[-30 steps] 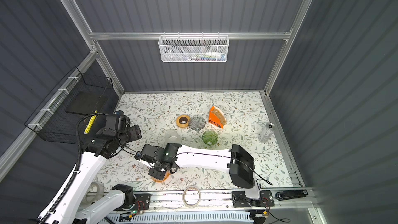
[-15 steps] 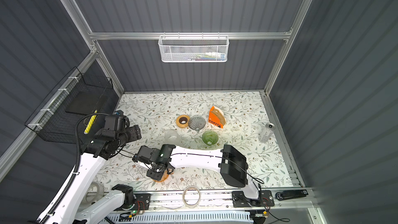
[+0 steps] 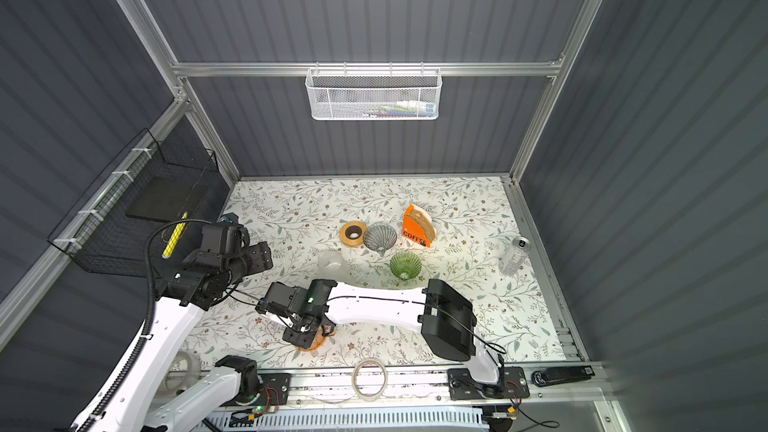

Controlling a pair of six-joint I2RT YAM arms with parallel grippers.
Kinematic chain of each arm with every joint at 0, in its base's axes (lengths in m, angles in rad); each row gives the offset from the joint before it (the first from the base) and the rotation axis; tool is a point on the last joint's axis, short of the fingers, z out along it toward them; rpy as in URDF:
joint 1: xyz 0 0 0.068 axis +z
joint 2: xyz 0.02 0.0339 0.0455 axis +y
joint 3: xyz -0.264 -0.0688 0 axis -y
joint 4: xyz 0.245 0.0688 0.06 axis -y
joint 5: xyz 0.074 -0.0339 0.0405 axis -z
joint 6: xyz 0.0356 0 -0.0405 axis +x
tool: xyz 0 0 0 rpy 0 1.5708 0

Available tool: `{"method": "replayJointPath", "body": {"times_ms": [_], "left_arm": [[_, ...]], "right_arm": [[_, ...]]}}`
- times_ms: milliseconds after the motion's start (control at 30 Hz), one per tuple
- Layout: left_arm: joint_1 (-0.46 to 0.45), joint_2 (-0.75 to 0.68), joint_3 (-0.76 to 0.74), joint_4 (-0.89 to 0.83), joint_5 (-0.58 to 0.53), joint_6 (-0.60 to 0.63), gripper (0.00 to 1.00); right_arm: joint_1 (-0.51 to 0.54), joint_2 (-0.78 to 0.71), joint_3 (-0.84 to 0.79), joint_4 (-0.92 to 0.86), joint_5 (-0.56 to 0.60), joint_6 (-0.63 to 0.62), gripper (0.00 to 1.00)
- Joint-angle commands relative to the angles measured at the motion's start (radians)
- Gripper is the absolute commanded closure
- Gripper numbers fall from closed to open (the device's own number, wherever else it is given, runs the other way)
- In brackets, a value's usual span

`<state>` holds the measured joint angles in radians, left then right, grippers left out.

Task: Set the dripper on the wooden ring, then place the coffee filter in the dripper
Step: 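Lower the wooden ring onto the pitcher mouth and release it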

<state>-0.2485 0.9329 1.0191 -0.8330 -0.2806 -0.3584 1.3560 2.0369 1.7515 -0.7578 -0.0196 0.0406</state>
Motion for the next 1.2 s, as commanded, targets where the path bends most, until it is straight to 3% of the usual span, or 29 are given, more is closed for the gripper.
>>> {"method": "replayJointPath", "body": {"times_ms": [0,633,1167], "left_arm": [[-0.005,-0.019,-0.018,0.000,0.005,0.018,0.18],[-0.005,-0.041,-0.016,0.005,0.009,0.021,0.17],[-0.005,0.007,0.018,0.053,0.077,0.030,0.17]], "right_arm": [[0.003,0.016,0.036,-0.014,0.015,-0.009,0.62],[0.003,-0.010,0.057,-0.023,0.045,0.011,0.55],[-0.045,-0.282,-0.142,0.130,0.104,0.125,0.52]]}}
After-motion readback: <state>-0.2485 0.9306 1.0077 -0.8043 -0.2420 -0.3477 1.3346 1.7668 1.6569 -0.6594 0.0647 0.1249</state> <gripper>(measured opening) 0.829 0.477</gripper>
